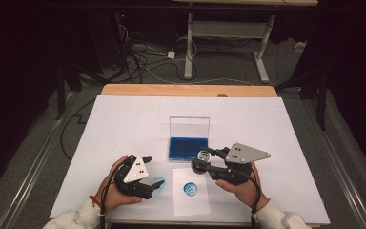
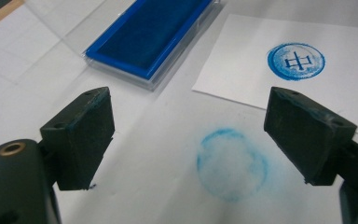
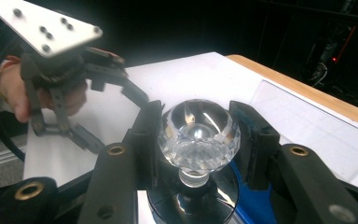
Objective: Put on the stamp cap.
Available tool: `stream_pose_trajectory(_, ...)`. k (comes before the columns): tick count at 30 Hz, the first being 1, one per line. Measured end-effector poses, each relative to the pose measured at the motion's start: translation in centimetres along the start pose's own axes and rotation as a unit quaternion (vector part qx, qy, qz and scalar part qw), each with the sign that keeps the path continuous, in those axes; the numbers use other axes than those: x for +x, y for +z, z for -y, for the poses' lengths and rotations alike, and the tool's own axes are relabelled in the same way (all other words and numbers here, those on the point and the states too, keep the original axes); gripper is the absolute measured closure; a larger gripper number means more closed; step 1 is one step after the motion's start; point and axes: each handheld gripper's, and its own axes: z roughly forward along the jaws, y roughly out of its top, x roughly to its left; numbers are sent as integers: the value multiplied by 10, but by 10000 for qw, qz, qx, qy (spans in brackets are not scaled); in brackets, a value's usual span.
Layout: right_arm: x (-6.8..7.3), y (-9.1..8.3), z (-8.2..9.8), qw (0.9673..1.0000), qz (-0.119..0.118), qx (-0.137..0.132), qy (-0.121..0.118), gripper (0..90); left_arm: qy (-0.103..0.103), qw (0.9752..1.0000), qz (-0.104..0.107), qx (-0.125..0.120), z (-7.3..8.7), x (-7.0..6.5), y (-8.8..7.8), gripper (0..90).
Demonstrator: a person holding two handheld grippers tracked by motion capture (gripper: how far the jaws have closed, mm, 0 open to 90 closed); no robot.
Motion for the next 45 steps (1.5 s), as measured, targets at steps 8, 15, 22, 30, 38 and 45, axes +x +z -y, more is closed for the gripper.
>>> stream_pose_trajectory(8,-13,-7,4,9996,247,95,62,572,-199,9995,-233,12,18,7,-17,159)
stream_pose_trajectory(15,-27,-13,9,9983,533,187,119,572,-329,9985,-435,25,31,11,-31,159)
stream_pose_trajectory(22,-43,-12,16,9958,794,362,268,572,-377,9976,-576,101,36,12,-34,159)
stream_pose_trajectory(30,-59,-2,24,9923,1011,554,448,572,-413,9974,-572,161,40,13,-35,159)
stream_pose_trajectory(38,-77,13,38,9868,1207,867,639,571,-390,9979,-503,147,39,14,-31,159)
stream_pose_trajectory(45,-86,21,46,9834,1296,1027,746,571,-364,9979,-504,189,38,14,-29,160)
